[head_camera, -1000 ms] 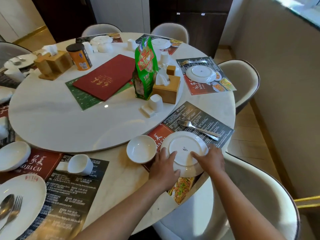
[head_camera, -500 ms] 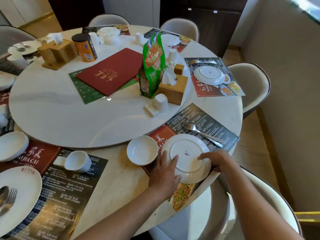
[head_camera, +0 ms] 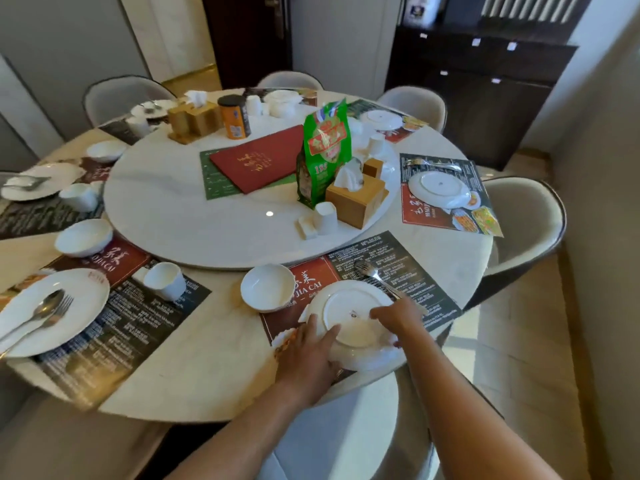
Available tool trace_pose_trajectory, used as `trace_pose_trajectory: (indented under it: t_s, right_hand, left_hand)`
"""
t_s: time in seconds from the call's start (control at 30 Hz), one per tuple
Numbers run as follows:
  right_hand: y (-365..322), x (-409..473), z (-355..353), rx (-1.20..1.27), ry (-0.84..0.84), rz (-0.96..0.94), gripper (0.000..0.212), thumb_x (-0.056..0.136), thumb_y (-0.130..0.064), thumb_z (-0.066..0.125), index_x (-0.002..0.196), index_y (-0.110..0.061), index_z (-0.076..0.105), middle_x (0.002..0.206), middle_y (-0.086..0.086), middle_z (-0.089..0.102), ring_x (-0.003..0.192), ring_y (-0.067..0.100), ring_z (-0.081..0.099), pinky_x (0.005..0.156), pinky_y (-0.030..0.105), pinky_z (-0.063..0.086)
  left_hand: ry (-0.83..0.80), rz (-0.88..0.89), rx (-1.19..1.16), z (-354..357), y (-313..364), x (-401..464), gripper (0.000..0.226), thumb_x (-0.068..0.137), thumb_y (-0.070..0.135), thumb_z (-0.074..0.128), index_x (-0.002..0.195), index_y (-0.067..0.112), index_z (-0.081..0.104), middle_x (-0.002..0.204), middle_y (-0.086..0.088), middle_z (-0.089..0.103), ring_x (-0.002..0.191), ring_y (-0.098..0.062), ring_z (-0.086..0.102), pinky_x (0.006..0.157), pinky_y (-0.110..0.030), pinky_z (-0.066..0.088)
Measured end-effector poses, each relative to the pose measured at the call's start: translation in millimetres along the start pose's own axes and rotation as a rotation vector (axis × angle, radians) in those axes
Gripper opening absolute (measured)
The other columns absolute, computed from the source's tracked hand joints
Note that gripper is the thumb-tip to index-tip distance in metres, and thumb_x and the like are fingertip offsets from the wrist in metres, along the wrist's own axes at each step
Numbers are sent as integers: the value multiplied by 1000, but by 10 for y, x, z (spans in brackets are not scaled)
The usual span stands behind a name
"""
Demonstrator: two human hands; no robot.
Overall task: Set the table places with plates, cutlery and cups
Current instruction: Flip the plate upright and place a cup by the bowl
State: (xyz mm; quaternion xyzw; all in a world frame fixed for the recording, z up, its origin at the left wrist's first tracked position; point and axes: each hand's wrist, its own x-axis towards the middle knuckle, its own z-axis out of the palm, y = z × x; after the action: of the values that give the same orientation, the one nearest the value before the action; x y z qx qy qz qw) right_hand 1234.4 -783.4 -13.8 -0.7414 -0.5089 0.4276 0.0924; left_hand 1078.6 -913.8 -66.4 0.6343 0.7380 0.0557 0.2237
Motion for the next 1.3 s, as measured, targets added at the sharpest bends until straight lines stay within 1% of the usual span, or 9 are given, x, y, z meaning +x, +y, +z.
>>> trace_pose_trajectory:
  t_s: [0.13,0.33,0.47,0.57,0.67,0.8,1.03,1.17,1.3]
  right_hand:
    - [325,152,58,-152,8,-32,64,69,-50,78,111,-4,64,112,14,68,106,31,63,83,37,56]
    - [206,142,4,114,-81,79,68,66,-47,88,112,-4,63,105,16,69,90,33,68,75,40,60]
    - [306,376,107,163,-127,110,102,38,-51,94,121,-3,60,105,16,67,96,34,66,84,47,60]
    - [249,259,59,254,-161,160,94,39,-37,98,117,-3,59,99,15,68,88,32,68,72,41,60]
    - [176,128,-16,366,-242,183,71,58,-16,94,115,1,56,96,20,67,80,34,68,54,37,56]
    - [96,49,-105,301,-230,54,55,67,-5,88,111,2,57,102,20,64,87,36,65,79,53,60]
    - [-153,-120,-276,182,-152,-234,58,70,-6,86,119,-15,56,110,10,60,102,34,60,86,55,57]
    - [-244,-270,-314,-12,-55,-499,48,72,-11,84,109,-22,55,108,6,62,98,27,58,82,43,52]
    - [-176,-515,-339,-189,22,-763,39,76,-11,81,102,-22,54,95,-1,59,86,22,55,70,31,41]
  left_hand:
    - [-42,-95,-12,-46,66,34,73,94,47,56,156,48,18,169,-5,-2,152,-32,15,120,-50,27]
    - [-54,-119,14,-61,40,57,85,90,52,64,158,41,14,168,-9,-5,152,-33,18,118,-47,31]
    - [-59,-95,21,-36,9,62,91,87,55,65,158,40,10,168,-9,-7,153,-33,16,118,-48,31]
    - [-19,-75,10,7,-5,40,96,84,56,68,158,35,12,166,-8,-4,151,-32,19,116,-47,34]
    - [57,-56,-16,60,-40,12,95,82,54,70,156,33,15,163,-4,3,146,-31,29,109,-45,42]
    - [109,-72,-67,74,-19,-34,89,86,51,69,156,34,17,163,-2,8,144,-30,33,107,-45,44]
    - [151,-64,-318,23,124,-172,82,88,40,68,156,37,22,163,9,16,147,-18,26,110,-40,42]
    - [240,-181,-674,-81,171,-130,59,93,20,60,148,33,44,150,6,50,134,-14,48,109,-32,42]
    - [288,-440,-1224,-398,173,-72,29,102,30,51,128,26,62,106,-5,74,95,-21,72,79,-38,61]
